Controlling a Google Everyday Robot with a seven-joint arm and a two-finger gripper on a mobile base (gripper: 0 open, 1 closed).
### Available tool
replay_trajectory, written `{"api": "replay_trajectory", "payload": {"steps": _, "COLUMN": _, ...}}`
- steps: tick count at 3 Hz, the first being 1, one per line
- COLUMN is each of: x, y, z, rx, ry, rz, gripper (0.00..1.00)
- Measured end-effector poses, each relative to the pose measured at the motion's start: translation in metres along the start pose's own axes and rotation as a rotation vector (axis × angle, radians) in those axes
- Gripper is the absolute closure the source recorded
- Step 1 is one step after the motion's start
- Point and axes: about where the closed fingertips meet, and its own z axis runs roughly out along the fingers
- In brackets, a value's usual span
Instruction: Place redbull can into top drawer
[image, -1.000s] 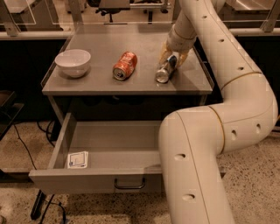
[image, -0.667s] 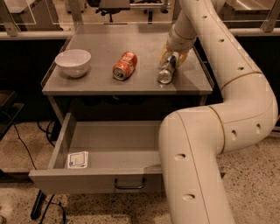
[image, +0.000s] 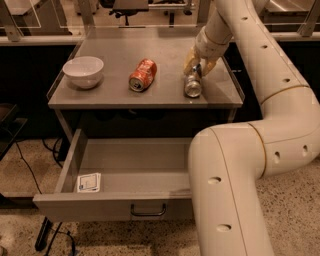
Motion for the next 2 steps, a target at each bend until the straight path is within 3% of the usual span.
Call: {"api": "replay_trajectory", "payload": {"steps": 2, "x": 0.010, "y": -0.013, "z": -0.045, "rx": -0.089, "ry": -0.037, "rz": -0.058, "gripper": 1.00}}
